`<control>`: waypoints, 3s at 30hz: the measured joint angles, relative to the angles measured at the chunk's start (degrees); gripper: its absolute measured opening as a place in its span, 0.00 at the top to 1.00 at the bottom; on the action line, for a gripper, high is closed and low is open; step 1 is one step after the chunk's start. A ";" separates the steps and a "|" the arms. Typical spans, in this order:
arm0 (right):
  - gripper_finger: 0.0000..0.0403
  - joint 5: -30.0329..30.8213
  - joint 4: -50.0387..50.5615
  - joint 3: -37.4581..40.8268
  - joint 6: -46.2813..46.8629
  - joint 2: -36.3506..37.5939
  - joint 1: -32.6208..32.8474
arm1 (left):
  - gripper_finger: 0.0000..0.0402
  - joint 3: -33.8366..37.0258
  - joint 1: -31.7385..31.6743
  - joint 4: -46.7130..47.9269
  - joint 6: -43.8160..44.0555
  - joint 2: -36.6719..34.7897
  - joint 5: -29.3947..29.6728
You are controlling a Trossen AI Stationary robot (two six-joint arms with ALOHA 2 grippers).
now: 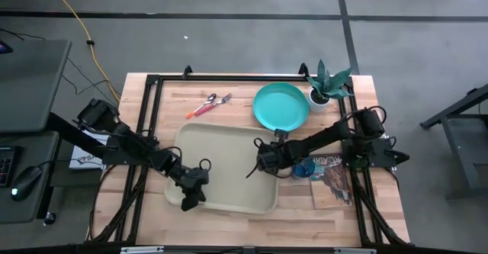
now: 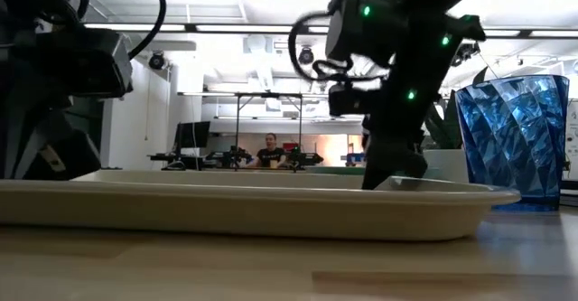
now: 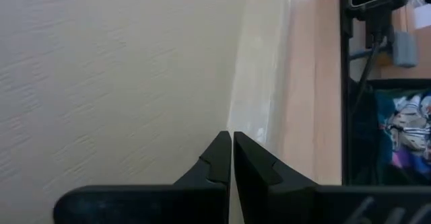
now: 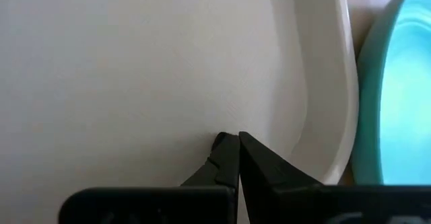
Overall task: Pick and place plate/cup/fork/spoon on tray
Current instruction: Adjust the gray serving tray to the center of the table, then put the blue plate in the center of the gray serving tray
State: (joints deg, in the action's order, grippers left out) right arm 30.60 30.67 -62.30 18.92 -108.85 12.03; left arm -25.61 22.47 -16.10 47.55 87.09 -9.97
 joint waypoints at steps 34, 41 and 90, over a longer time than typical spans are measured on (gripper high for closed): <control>0.62 -14.80 17.14 1.79 0.09 19.05 -13.26 | 1.00 3.34 -13.51 8.68 -35.88 -40.58 23.19; 0.54 -17.01 16.42 4.58 -4.66 19.06 -17.25 | 1.00 3.34 -14.96 8.66 -35.69 -40.58 20.43; 0.99 -5.08 7.92 9.95 -16.93 13.72 -15.38 | 1.00 2.45 -14.94 8.50 -37.28 -42.80 23.05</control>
State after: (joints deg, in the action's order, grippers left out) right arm 25.52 38.59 -52.34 1.98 -95.13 -3.35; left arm -23.16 7.53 -7.59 10.26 44.29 13.08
